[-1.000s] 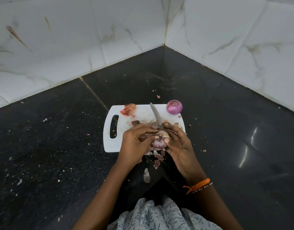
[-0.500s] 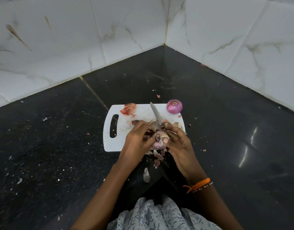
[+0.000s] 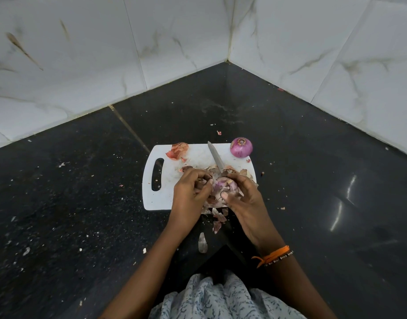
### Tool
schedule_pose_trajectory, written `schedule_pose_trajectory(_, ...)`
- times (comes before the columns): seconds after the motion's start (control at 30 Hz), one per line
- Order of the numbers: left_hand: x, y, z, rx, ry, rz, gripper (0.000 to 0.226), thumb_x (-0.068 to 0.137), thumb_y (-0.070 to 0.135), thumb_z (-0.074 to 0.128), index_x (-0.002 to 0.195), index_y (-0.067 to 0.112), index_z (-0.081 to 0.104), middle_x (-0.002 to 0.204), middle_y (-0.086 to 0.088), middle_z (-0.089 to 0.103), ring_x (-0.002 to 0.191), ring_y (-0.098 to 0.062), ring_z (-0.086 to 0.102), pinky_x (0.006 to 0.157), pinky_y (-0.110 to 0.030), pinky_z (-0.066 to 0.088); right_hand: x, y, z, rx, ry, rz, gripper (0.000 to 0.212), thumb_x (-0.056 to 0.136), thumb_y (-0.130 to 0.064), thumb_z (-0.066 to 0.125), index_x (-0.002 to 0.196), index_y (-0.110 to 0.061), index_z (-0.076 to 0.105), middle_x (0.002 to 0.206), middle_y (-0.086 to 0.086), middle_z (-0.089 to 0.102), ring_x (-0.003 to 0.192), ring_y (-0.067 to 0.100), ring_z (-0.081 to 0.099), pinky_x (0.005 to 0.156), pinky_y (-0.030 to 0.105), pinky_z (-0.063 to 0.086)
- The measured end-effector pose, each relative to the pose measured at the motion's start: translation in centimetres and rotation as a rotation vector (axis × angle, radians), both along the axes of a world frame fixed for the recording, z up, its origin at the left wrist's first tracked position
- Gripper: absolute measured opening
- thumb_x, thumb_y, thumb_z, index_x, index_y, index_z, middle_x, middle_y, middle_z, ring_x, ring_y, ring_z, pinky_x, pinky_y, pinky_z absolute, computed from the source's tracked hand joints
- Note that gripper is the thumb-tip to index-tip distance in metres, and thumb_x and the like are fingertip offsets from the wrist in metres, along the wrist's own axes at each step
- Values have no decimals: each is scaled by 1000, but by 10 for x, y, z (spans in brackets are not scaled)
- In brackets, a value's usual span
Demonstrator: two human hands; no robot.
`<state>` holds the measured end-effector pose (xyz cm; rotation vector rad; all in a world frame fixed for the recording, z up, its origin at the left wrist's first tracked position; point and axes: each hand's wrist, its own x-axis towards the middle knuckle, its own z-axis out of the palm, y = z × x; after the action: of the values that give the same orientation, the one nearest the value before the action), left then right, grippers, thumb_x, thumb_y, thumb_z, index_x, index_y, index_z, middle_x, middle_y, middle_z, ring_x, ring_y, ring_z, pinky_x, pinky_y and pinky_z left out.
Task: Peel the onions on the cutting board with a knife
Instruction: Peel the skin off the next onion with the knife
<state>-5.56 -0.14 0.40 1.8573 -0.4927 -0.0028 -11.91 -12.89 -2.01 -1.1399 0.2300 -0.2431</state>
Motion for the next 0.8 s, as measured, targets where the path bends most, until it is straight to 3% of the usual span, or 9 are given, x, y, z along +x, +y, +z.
schedule_pose_trajectory(0.07, 1, 0, -1, -19, 17, 6, 10, 87, -2, 60, 88, 8, 61, 91, -5, 60, 74, 3, 57, 64, -8, 45, -1, -2, -1, -15, -6, 2, 44, 80, 1, 66, 122, -6, 56, 128, 19, 57, 120, 37, 54, 100, 53, 45)
schedule_pose_trajectory(0.2, 5, 1, -5, -131, 193, 88, 9, 91, 6, 57, 87, 12, 63, 92, -9, 63, 79, -21, 64, 70, -32, 56, -4, -4, 3, 131, -57, 39, 48, 75, -5, 71, 120, -9, 57, 132, 17, 55, 121, 32, 55, 92, 38, 51)
schedule_pose_trajectory(0.33, 10, 3, -12, -120, 340, 148, 7, 91, 9, 58, 89, 9, 64, 90, -7, 67, 79, -29, 68, 73, -46, 57, -5, -6, 3, 230, -98, 70, 44, 76, -2, 66, 118, -13, 60, 124, 7, 61, 116, 25, 59, 89, 34, 53)
schedule_pose_trajectory(0.5, 11, 4, -14, 19, 317, 196, 12, 92, 7, 56, 96, 9, 68, 90, -1, 69, 78, -19, 68, 73, -35, 58, -4, -8, 4, 193, -99, 74, 49, 74, -1, 67, 120, -13, 57, 126, 8, 60, 118, 27, 58, 91, 36, 53)
schedule_pose_trajectory(0.57, 9, 5, -8, -52, 340, 182, 17, 94, 11, 54, 100, 11, 70, 88, 4, 70, 72, -14, 69, 67, -28, 58, -4, -7, 2, 149, -79, 64, 54, 71, 1, 72, 122, -11, 55, 128, 12, 58, 117, 29, 58, 89, 36, 53)
schedule_pose_trajectory(0.67, 4, 5, 2, -125, 401, 36, 15, 87, 25, 65, 101, 25, 70, 92, 10, 72, 79, -9, 69, 65, -26, 57, -2, -6, -1, 87, -41, 53, 65, 67, 3, 74, 126, -6, 51, 129, 16, 58, 118, 34, 57, 95, 46, 49)
schedule_pose_trajectory(0.73, -1, 2, 7, -167, 449, -68, 24, 80, 20, 73, 104, 24, 70, 94, 9, 73, 83, -6, 69, 64, -20, 55, -2, -4, -1, 46, -24, 50, 67, 63, -1, 77, 125, -5, 51, 125, 15, 60, 118, 35, 57, 96, 48, 47)
schedule_pose_trajectory(0.8, -3, -1, 10, -250, 504, -76, 24, 78, 10, 74, 101, 17, 72, 88, 4, 75, 81, -10, 71, 64, -20, 55, -1, -3, 0, 23, -17, 37, 61, 63, -1, 77, 119, -7, 55, 118, 12, 64, 113, 32, 61, 92, 42, 52)
